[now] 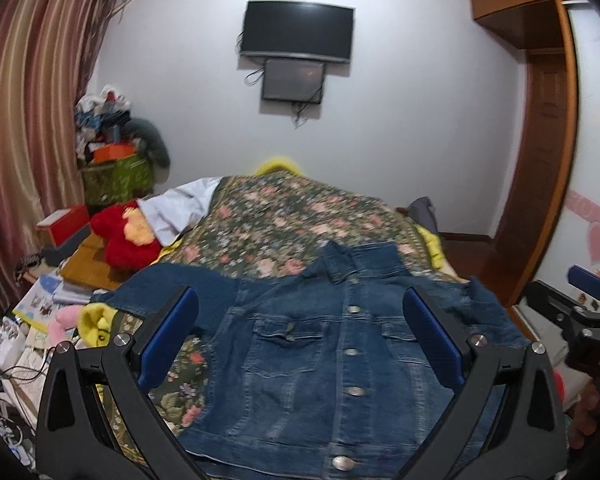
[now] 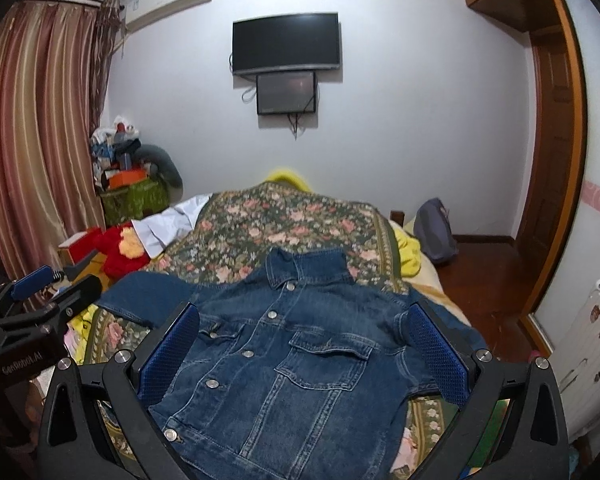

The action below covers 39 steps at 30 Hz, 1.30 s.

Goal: Fold large clothes

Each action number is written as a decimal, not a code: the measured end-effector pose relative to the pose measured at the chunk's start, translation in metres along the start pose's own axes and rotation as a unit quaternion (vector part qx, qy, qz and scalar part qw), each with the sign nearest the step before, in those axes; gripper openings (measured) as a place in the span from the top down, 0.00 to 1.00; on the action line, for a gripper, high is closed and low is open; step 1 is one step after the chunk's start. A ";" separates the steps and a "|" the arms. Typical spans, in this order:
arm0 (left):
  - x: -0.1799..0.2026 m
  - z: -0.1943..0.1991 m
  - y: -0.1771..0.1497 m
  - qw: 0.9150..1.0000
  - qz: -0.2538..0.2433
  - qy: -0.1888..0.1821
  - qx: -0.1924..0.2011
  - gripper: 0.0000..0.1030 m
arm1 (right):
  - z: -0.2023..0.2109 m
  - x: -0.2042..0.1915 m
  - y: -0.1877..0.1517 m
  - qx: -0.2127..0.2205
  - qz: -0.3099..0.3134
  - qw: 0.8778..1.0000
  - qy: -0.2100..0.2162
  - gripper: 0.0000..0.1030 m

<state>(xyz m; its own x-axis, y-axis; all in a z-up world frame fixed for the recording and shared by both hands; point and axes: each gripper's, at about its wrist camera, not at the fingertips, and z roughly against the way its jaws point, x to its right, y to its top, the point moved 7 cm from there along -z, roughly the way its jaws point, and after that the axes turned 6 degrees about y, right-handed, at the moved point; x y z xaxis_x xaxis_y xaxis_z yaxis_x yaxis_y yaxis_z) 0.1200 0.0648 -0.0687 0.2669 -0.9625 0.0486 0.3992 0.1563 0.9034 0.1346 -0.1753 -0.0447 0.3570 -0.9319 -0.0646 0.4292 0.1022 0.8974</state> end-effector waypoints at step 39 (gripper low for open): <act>-0.252 -0.304 -0.111 0.903 0.308 0.057 -0.295 0.46 | -0.333 -0.024 -0.031 -0.238 0.045 0.966 0.087 0.00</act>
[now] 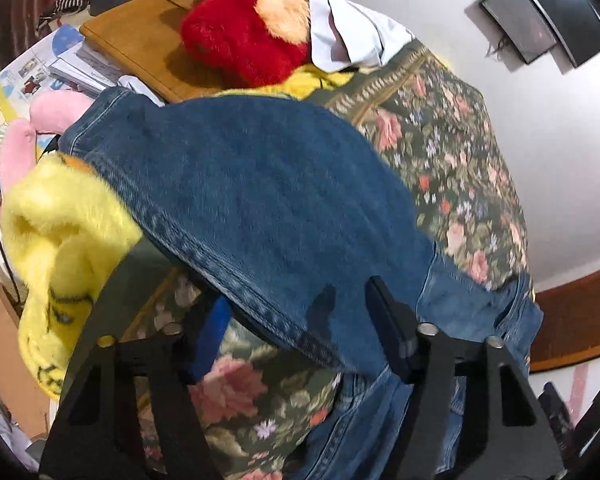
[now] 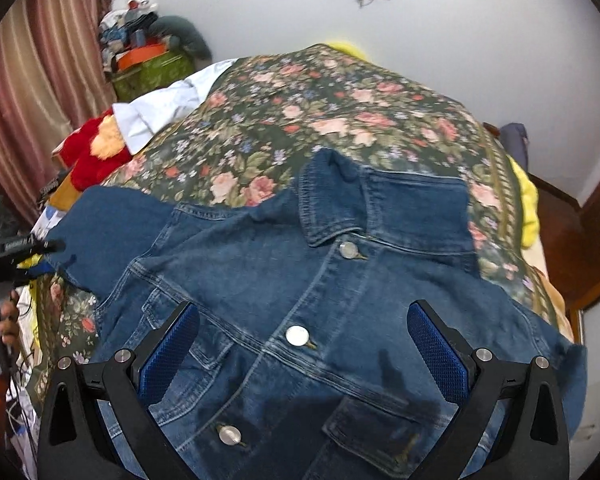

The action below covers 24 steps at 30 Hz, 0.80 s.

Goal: Fold large clothes
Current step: 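Grasp the denim jacket sleeve with the left gripper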

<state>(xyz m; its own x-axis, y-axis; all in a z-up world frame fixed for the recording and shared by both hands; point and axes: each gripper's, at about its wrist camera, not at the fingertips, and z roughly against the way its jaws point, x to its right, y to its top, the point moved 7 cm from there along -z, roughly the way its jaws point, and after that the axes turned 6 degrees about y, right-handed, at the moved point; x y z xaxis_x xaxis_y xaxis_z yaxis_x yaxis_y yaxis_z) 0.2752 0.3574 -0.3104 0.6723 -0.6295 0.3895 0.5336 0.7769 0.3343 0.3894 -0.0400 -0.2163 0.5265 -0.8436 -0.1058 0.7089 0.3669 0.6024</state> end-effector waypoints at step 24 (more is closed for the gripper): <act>0.159 0.069 -0.033 0.946 -0.271 0.086 0.159 0.94 | 0.015 0.008 -0.012 -0.013 -0.007 0.999 0.043 0.00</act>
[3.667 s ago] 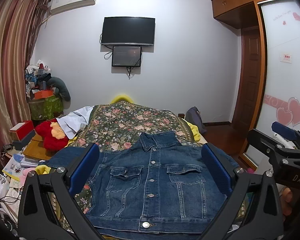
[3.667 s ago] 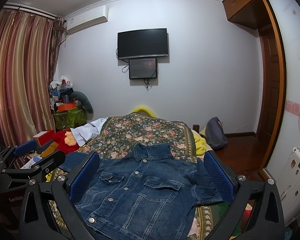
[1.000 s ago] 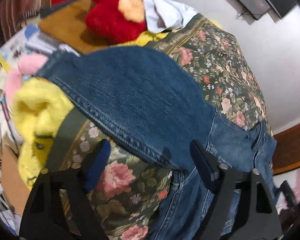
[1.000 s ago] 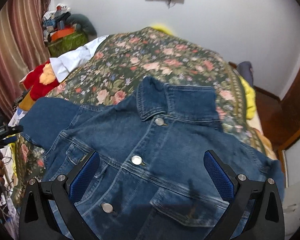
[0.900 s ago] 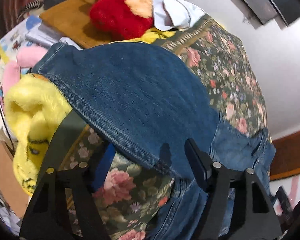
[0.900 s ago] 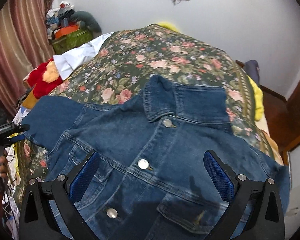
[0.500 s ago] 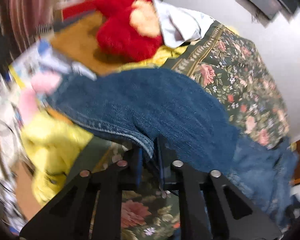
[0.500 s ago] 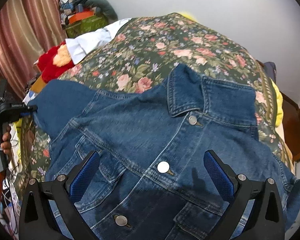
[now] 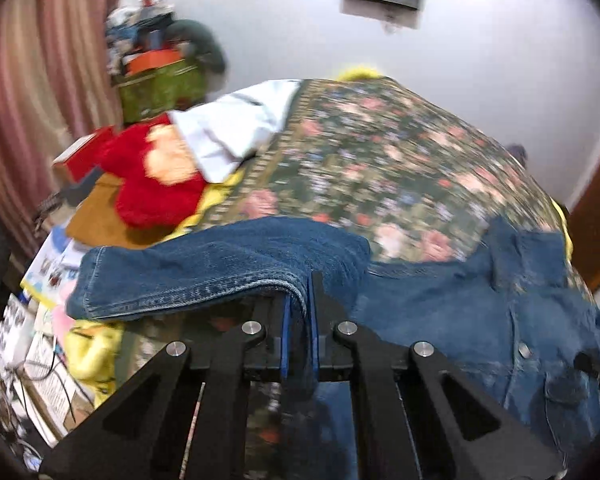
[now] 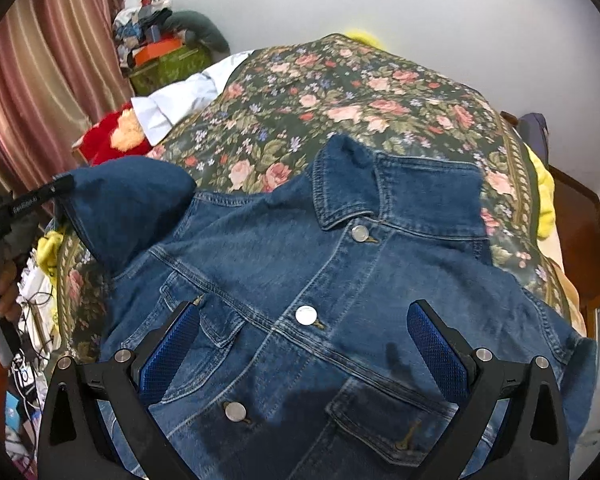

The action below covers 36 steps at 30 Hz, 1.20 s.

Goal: Fold large clothes
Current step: 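Grasp the denim jacket sleeve with the left gripper, then lift the held sleeve with the left gripper and fold it across the jacket front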

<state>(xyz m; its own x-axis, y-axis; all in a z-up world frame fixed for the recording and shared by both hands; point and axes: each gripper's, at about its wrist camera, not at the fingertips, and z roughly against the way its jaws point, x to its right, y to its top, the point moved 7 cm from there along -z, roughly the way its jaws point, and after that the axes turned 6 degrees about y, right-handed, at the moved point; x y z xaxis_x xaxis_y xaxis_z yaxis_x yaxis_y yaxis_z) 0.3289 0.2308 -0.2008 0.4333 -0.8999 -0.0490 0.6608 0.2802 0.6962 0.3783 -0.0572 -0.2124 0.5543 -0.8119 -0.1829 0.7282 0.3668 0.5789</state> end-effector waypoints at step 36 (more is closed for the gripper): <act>-0.083 -0.042 -0.092 0.964 0.186 -0.059 -0.178 0.41 | 0.035 0.020 -0.023 0.010 -0.023 1.000 0.001 0.00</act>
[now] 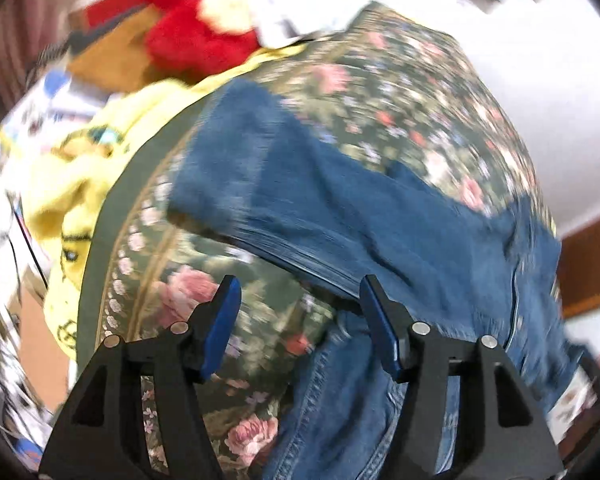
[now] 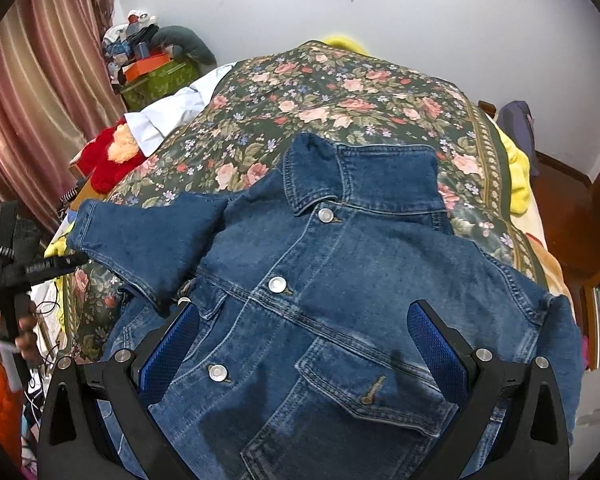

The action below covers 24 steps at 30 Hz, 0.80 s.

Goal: Fold large clothes
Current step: 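Lift the held sleeve with the left gripper and fold it across the jacket front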

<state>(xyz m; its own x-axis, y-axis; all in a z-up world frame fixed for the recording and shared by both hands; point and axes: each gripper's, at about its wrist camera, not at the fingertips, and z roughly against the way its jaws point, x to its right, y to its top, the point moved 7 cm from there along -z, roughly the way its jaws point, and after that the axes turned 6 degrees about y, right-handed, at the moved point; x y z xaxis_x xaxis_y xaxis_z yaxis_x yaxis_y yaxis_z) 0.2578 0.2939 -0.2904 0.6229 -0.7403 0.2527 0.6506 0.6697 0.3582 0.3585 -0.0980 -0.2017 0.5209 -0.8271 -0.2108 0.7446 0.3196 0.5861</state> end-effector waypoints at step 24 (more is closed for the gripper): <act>0.055 0.030 0.061 0.964 -0.124 0.145 0.188 0.81 | -0.020 -0.004 -0.014 -0.021 0.020 0.999 -0.024 0.00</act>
<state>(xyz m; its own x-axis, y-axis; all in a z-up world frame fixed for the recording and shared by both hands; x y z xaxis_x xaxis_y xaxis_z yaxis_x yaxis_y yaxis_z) 0.3182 0.2920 -0.2276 0.5995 -0.7907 -0.1245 0.6259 0.3661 0.6886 0.3541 -0.0898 -0.2244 0.5312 -0.8341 -0.1490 0.7402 0.3713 0.5606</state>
